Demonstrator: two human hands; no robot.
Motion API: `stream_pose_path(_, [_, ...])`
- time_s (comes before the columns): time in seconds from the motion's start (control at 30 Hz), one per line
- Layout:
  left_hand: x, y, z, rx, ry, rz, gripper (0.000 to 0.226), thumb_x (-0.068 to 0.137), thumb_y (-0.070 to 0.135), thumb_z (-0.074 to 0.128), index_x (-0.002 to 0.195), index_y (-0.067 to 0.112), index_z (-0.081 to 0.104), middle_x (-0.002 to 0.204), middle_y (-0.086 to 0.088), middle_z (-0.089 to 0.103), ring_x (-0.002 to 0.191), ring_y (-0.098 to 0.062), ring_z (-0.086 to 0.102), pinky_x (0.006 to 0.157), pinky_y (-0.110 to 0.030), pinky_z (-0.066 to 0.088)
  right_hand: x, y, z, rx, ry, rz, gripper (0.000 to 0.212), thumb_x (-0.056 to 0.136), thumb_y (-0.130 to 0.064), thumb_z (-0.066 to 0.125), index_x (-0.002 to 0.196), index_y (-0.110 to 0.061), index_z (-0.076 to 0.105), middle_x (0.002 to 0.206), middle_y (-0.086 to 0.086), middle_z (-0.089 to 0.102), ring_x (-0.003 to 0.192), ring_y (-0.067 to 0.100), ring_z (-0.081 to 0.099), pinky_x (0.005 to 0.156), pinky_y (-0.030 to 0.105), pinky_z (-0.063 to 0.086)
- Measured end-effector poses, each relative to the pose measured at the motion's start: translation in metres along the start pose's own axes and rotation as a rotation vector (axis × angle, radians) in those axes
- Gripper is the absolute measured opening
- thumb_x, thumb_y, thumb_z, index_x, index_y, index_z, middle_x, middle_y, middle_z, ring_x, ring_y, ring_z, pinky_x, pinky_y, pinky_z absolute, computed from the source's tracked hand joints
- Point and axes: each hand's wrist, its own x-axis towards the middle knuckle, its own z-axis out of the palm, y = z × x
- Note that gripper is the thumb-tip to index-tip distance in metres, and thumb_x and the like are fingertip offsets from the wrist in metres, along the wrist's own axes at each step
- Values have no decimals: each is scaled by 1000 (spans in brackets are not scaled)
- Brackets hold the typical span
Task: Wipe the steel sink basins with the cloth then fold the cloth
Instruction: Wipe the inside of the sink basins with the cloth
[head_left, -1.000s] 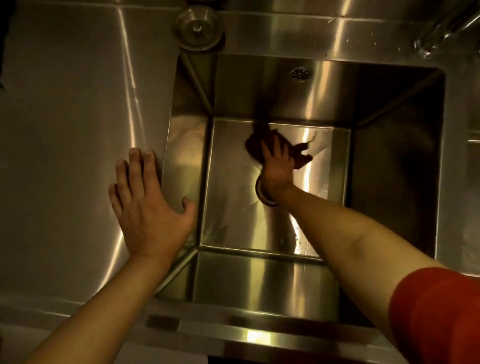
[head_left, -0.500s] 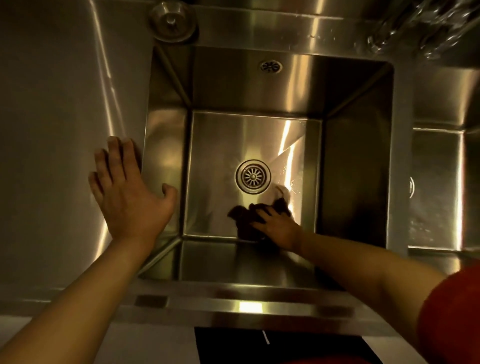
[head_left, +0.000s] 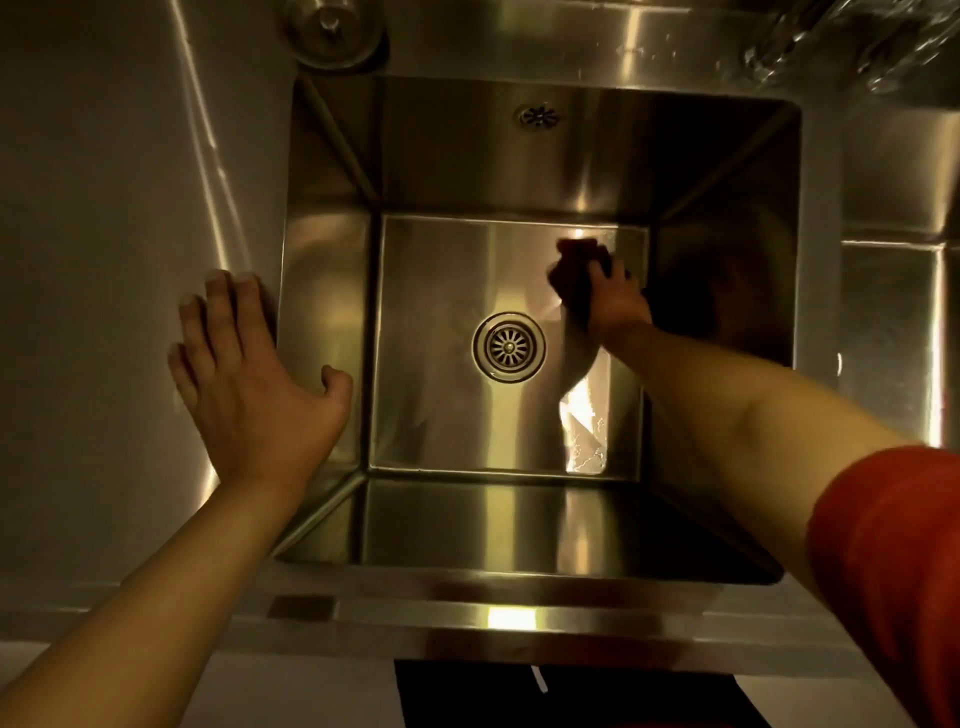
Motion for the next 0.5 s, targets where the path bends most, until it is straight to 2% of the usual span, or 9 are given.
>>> stream_pose_path(0.13, [1,0,0,7,-3,3,106,78,40,76,163,19,16,172,-9,14,159,-34,9,126,-59,14,23,-22,-6,5,41,-40,82,86,-10,68,155,-29,28,164,13,17,142,46,33,106,59,45])
stream_pose_path(0.27, [1,2,-1,13,-9,4,106,79,40,75,164,18,15,173,-9,13,159,-34,8,127,-58,13,-20,-28,19,-23,33,-98,71,88,-17,63,151,-28,33,161,12,23,138,44,36,97,56,48])
stream_pose_path(0.33, [1,2,-2,9,-3,8,107,79,39,77,164,18,16,172,-10,14,159,-35,9,126,-58,13,-56,-22,35,-65,-35,-142,77,82,-24,71,149,-30,33,159,10,26,138,42,35,96,55,49])
stream_pose_path(0.4, [1,3,-2,9,-2,14,107,78,38,78,164,16,17,172,-11,15,159,-36,10,126,-59,14,-94,-9,55,-113,-118,-198,75,83,-31,71,148,-31,34,156,8,27,134,39,39,94,51,49])
stream_pose_path(0.5, [1,4,-3,4,-5,5,108,77,36,80,163,15,19,171,-12,16,158,-37,12,125,-60,15,-140,22,80,-160,-251,-265,71,86,-26,71,147,-32,34,155,8,23,132,38,39,93,50,52])
